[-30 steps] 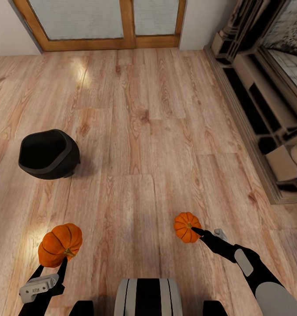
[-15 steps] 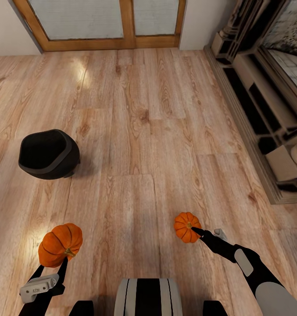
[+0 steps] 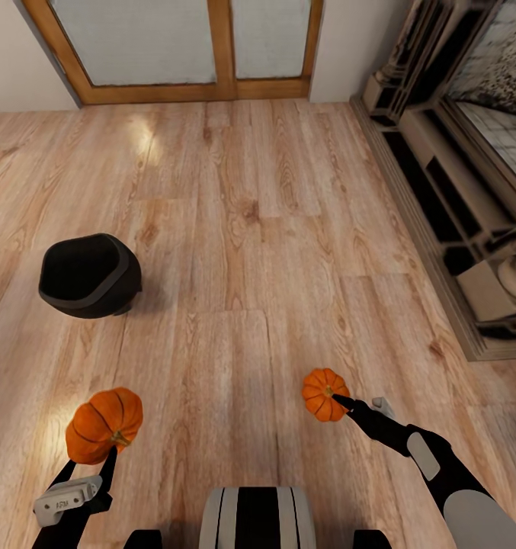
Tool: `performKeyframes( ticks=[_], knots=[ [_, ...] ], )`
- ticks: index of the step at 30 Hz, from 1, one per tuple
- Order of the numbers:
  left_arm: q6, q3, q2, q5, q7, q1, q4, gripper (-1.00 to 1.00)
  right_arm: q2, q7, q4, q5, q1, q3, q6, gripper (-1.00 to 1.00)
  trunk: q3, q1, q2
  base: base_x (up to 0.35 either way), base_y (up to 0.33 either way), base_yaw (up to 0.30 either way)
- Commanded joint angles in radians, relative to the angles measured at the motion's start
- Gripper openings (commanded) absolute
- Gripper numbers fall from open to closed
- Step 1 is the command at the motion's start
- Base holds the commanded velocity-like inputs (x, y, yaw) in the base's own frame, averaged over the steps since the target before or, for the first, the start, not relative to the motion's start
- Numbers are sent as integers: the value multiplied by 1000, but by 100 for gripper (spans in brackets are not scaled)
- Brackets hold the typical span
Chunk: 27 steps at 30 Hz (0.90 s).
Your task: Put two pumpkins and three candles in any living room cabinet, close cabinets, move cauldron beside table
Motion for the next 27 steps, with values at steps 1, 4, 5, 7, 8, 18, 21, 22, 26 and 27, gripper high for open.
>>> performKeyframes(
  ticks=[1, 4, 5, 7, 8, 18, 21, 22, 26, 27],
  knots=[
    [-3, -3, 1, 3, 8, 0, -1, -100, 0, 1, 0, -3, 0, -3, 7, -100, 4, 0, 0, 0, 0, 0],
    [-3, -3, 0, 3, 8, 0, -1, -100, 0, 6, -6, -4, 0, -4, 6, -100, 15, -2, 1, 0, 0, 0],
    [-3, -3, 0, 3, 8, 0, -1, -100, 0, 15, -9, -4, 0, -4, 6, -100, 19, -2, 1, 0, 0, 0],
    [-3, -3, 0, 3, 7, 0, -1, -100, 0, 48, -13, -3, 0, -4, 0, -100, 27, -3, 1, 0, 0, 0],
    [-3, -3, 0, 3, 7, 0, -1, -100, 0, 74, -14, -3, 0, -4, -12, -100, 31, -4, 2, 0, 0, 0],
    [-2, -5, 0, 0, 7, 0, -1, -100, -2, 132, -16, -4, 1, -5, -47, -100, 69, -8, 4, 0, 0, 0],
    [-2, -4, 0, -7, 7, 0, -1, -100, 0, 133, -17, -4, 1, -4, -47, -100, 81, -9, 5, 0, 0, 0],
    [-2, -4, 0, -7, 7, 0, -1, -100, 0, 134, -18, -4, 1, -4, -47, -100, 85, -10, 5, 0, 0, 0],
    [-2, -4, 0, -8, 6, 0, -1, -100, 2, 155, -41, -4, 2, 0, -46, -100, 100, -12, 6, 0, 0, 0],
    [-1, -5, 0, -8, 6, 0, -1, -100, 1, 170, -51, -4, 4, 0, -44, -100, 104, -12, 6, 0, 0, 0]
  ],
)
